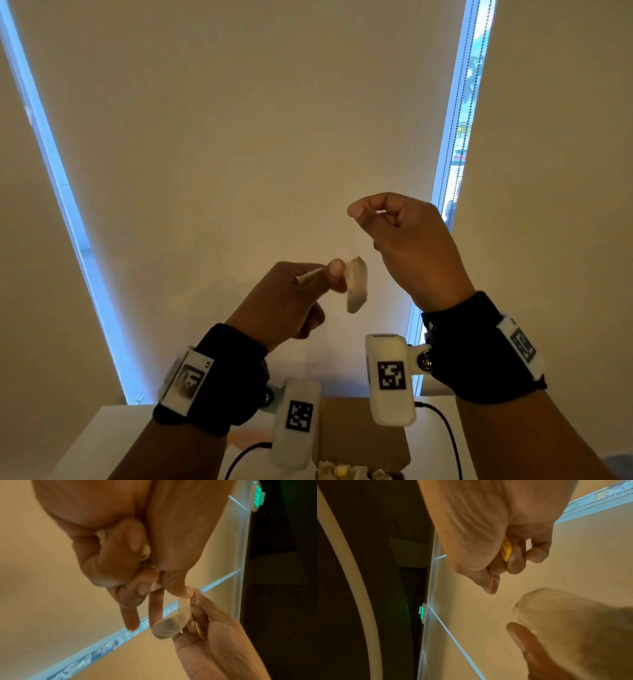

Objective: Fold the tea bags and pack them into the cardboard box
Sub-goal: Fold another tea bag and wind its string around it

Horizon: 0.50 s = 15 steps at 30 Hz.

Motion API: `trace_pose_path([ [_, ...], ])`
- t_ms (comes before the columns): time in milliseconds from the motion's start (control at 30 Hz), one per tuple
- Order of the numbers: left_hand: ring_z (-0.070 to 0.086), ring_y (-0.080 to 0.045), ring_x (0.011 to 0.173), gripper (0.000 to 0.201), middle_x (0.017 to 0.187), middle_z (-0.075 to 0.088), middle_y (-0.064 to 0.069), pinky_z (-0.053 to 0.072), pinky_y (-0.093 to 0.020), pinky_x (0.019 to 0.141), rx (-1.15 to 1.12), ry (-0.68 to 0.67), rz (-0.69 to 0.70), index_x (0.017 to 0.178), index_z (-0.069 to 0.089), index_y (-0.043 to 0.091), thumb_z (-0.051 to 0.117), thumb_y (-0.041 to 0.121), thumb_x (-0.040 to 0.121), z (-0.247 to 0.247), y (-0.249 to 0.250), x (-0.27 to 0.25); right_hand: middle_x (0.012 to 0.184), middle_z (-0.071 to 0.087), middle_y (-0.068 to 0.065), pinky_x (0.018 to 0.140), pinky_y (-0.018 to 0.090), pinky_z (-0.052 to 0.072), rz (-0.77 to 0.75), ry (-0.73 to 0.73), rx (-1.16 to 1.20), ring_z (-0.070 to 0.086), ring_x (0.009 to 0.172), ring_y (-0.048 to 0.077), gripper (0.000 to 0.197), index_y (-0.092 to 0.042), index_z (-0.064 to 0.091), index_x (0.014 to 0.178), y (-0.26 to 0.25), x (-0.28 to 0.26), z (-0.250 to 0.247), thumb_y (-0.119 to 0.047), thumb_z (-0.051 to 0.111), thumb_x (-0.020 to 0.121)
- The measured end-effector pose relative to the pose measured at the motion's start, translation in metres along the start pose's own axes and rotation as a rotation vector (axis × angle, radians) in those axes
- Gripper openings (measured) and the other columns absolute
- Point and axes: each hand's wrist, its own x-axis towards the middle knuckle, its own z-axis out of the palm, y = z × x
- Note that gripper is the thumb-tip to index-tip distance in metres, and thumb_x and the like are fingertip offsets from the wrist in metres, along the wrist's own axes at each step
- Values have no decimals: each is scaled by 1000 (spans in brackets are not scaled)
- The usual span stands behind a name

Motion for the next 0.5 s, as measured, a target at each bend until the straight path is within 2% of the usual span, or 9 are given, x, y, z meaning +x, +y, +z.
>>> trace_pose_path([
  [100,41,-20,44,38,53,50,-13,35,-22,42,-1,151,187,89,77,20,62,56,88,1,2,6,50,55,-20,55,6,38,-13,-7,-19,52,53,1,15,-26,76,96,-4,2,-1,-36,65,95],
  [133,42,-18,43,33,52,52,-10,36,-20,42,7,176,249,87,78,19,65,50,90,1,5,7,49,54,-21,55,6,38,-16,-6,-24,52,53,1,14,-26,76,96,-5,3,-1,-36,66,95],
  [200,46,-9,42,27,53,60,7,37,-14,46,52,193,347,83,78,8,70,32,94,3,9,10,50,55,-25,57,4,37,-17,-1,-43,54,54,-2,14,-27,75,95,-7,3,-1,-37,66,95],
  [233,48,-4,42,26,54,63,9,37,-10,48,71,205,369,79,77,5,70,25,94,4,10,12,50,55,-27,57,4,37,-17,-1,-51,55,54,-2,13,-28,75,94,-8,3,-1,-37,65,96],
  [300,51,1,42,23,51,62,13,37,-8,50,90,249,362,76,77,6,71,18,94,5,11,15,52,57,-27,57,4,38,-18,-5,-48,56,54,-3,12,-29,75,93,-10,2,-2,-36,65,96],
  [400,49,-3,43,16,53,61,17,37,-16,50,141,306,317,79,79,17,74,26,92,1,3,22,52,57,-27,57,4,39,-4,-5,-12,55,53,-4,12,-28,75,93,-11,-2,-6,-35,66,96],
  [500,53,1,45,8,57,63,19,37,-12,50,191,279,318,85,79,19,74,22,92,2,-1,23,52,57,-27,57,4,39,14,3,17,55,54,-4,14,-27,77,97,-12,-6,-11,-35,65,96],
])
